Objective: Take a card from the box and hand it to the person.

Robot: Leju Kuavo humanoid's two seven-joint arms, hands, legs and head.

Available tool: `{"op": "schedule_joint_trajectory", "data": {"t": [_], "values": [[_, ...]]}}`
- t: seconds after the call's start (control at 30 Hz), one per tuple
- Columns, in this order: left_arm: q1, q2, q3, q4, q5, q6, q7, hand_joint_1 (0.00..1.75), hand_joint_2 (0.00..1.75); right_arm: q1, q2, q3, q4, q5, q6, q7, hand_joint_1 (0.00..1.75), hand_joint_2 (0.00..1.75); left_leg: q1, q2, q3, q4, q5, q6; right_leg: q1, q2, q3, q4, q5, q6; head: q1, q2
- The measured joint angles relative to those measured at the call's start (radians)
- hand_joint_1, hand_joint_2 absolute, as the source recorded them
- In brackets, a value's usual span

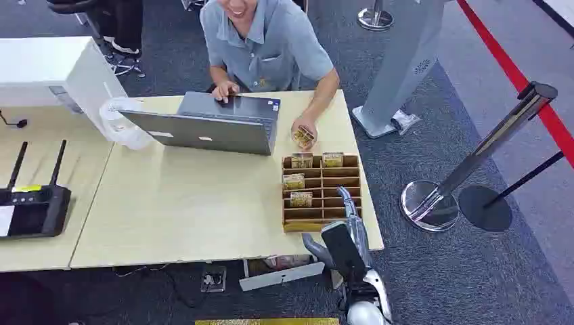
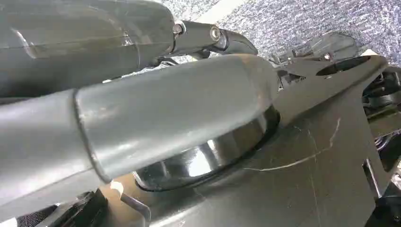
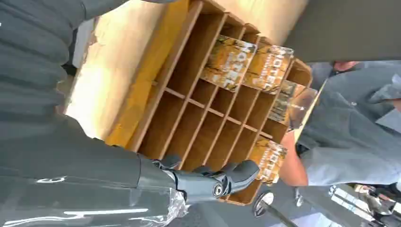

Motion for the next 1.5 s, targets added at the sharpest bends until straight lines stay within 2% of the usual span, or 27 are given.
{"op": "schedule_joint_trajectory", "data": {"t": [0.43, 1.1, 1.17, 1.23, 1.3, 1.37, 1.43, 1.5], "values": [[0.0, -0.005, 0.0, 0.0, -0.015, -0.007, -0.023, 0.0, 0.0, -0.058, 0.017, 0.002, 0.0, 0.0, 0.018, 0.012, 0.0, 1.75, 0.0, 0.0, 0.0, 0.0, 0.0, 0.0, 0.0, 0.0, 0.0, 0.0, 0.0, 0.0, 0.0, 0.0], [0.0, -0.005, 0.0, 0.0, -0.018, -0.013, -0.026, 0.0, 0.0, -0.057, 0.021, 0.011, 0.0, 0.022, 0.015, 0.013, 0.0, 1.75, 0.0, 0.0, 0.0, 0.0, 0.0, 0.0, 0.0, 0.0, 0.0, 0.0, 0.0, 0.0, 0.0, 0.0], [0.0, -0.005, 0.0, 0.0, -0.018, -0.011, -0.025, 0.0, 0.0, -0.06, 0.021, 0.012, 0.002, 0.152, 0.012, 0.08, 0.0, 1.75, 0.0, 0.0, 0.0, 0.0, 0.0, 0.0, 0.0, 0.0, 0.0, 0.0, 0.0, 0.0, 0.0, 0.0], [0.0, -0.005, 0.0, 0.0, -0.024, -0.015, -0.017, 0.0, 0.0, -0.08, 0.021, 0.028, 0.007, 0.393, 0.04, 0.203, 0.0, 1.75, 0.0, 0.0, 0.0, 0.0, 0.0, 0.0, 0.0, 0.001, 0.0, 0.0, 0.0, 0.0, 0.0, 0.0], [-0.001, -0.005, 0.0, 0.0, -0.036, -0.018, -0.015, 0.0, 0.0, -0.106, 0.021, 0.049, 0.01, 0.672, 0.13, 0.334, 0.0, 1.75, 0.0, 0.0, 0.0, 0.0, 0.0, 0.0, 0.0, 0.0, 0.0, 0.0, 0.0, 0.0, 0.0, 0.0], [-0.001, -0.004, -0.001, 0.0, -0.044, -0.021, -0.016, 0.0, 0.0, -0.138, 0.021, 0.078, 0.014, 0.886, 0.24, 0.428, 0.0, 1.75, 0.0, 0.0, 0.0, 0.0, 0.0, 0.0, 0.0, 0.0, 0.0, 0.0, 0.0, 0.0, 0.0, 0.0], [-0.001, -0.003, -0.002, 0.0, -0.053, -0.023, -0.016, 0.0, 0.0, -0.166, 0.02, 0.107, 0.018, 0.984, 0.332, 0.459, 0.0, 1.75, 0.0, 0.0, 0.0, 0.0, 0.0, 0.0, 0.0, 0.0, 0.0, 0.0, 0.0, 0.0, 0.0, 0.0], [-0.001, -0.002, -0.002, 0.0, -0.057, -0.024, -0.016, 0.0, 0.0, -0.195, 0.022, 0.141, 0.022, 1.027, 0.404, 0.461, 0.0, 1.75, 0.0, 0.0, 0.0, 0.0, 0.0, 0.0, 0.0, 0.0, 0.0, 0.0, 0.0, 0.0, 0.0, 0.0]]}}
